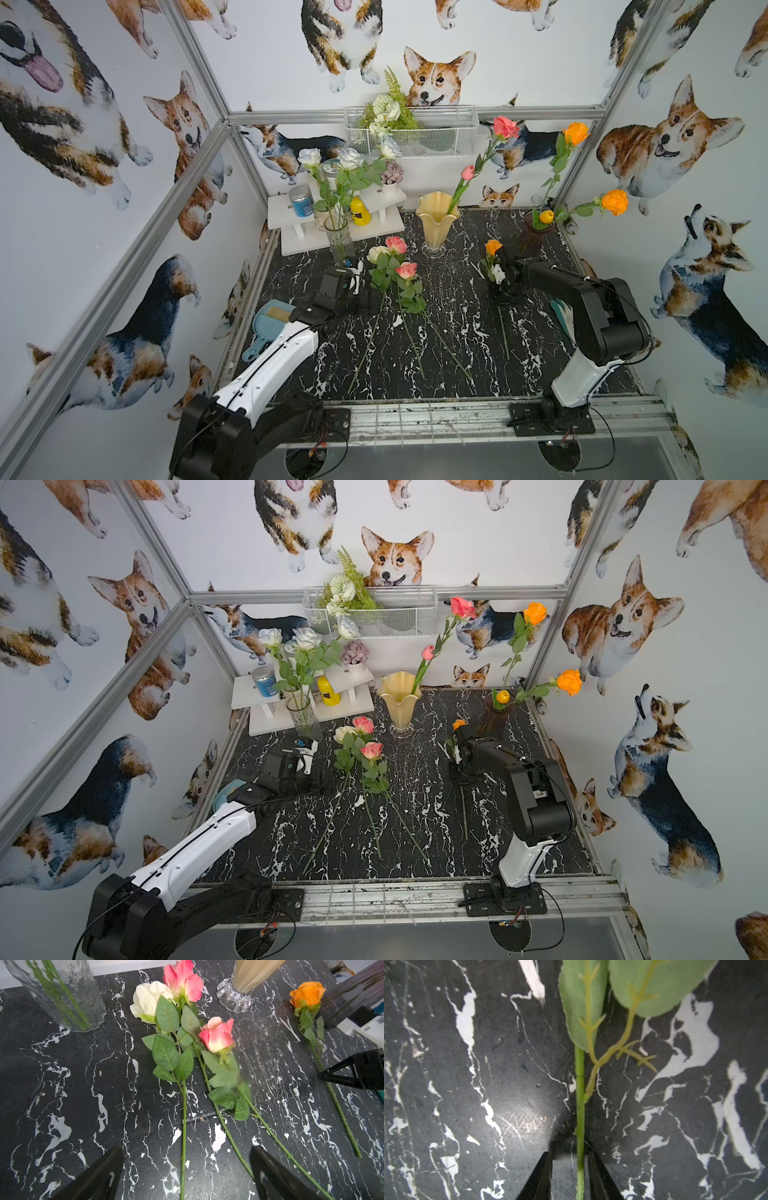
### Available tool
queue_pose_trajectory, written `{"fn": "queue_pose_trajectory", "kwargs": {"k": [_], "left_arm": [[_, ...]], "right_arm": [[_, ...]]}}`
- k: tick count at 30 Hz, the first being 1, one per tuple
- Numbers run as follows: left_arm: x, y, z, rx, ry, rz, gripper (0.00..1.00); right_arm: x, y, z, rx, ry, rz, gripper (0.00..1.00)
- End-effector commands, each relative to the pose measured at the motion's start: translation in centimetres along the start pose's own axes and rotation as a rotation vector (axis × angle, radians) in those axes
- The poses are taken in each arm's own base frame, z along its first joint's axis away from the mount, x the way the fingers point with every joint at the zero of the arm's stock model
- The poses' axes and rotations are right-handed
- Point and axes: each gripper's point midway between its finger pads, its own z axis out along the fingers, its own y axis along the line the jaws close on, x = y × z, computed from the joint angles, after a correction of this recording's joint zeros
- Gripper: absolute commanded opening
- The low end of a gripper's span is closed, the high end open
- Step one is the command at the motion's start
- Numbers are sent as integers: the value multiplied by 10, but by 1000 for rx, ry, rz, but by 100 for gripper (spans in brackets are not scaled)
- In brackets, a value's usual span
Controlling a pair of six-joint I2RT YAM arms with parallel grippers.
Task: Arrange the flowers in different vases according to their variety
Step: Pick up the flower at the center of the board.
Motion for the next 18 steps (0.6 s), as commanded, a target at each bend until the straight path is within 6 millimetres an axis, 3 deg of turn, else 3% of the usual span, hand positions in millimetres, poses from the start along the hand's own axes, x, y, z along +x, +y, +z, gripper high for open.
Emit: {"fn": "queue_pose_trajectory", "kwargs": {"k": [1,14,18], "left_arm": [[-2,-1,-1,-1,1,14,100],[-1,1,0,-6,5,12,100],[0,1,0,-9,6,11,100]], "right_arm": [[15,1,8,-10,64,-6,27],[28,8,16,-33,104,-23,0],[28,13,16,-44,92,-37,0]]}}
